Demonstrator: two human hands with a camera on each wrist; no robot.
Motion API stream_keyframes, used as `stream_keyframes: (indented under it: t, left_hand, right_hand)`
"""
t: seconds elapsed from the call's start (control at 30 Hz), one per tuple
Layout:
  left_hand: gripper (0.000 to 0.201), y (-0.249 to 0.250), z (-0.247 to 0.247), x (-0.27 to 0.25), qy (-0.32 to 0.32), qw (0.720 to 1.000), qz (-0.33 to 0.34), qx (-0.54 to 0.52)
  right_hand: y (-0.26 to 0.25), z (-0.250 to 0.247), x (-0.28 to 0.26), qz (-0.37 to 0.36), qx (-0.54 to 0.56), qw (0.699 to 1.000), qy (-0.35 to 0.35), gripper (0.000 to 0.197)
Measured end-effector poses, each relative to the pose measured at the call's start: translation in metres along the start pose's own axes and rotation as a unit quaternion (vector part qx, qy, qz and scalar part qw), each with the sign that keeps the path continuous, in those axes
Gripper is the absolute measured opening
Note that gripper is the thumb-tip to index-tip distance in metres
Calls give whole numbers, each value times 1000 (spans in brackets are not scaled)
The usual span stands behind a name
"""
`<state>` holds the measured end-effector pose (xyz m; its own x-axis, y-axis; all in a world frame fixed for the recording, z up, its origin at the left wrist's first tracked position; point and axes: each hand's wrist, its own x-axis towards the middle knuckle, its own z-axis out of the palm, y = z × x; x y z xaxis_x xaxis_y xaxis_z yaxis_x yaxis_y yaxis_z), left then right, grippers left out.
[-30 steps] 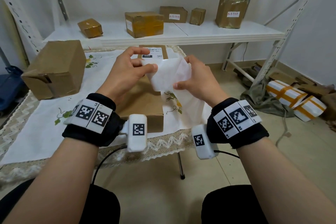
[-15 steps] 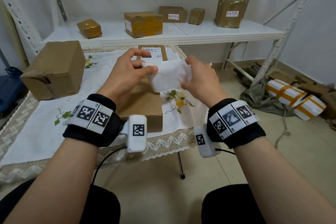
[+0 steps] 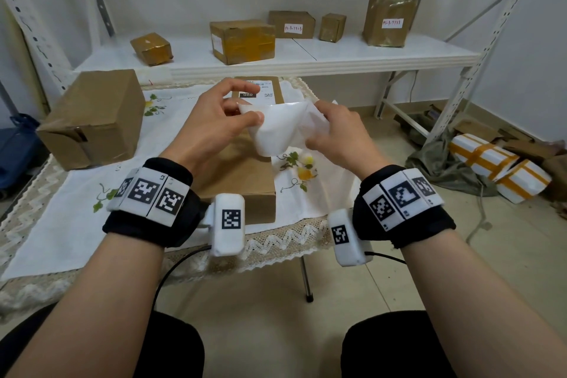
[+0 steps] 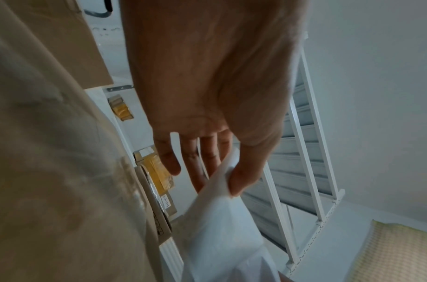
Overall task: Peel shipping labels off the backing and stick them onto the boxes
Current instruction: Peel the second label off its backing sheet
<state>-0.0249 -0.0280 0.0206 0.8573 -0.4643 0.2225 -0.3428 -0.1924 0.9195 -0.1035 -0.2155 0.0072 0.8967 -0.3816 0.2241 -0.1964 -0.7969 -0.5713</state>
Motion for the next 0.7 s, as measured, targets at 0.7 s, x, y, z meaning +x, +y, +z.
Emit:
stream_keyframes:
  t: [0.7]
  left_hand:
    - [47, 2, -2, -3, -165, 986, 14, 4]
  right_hand:
    - [-1, -3, 2, 39, 227, 973, 23, 21]
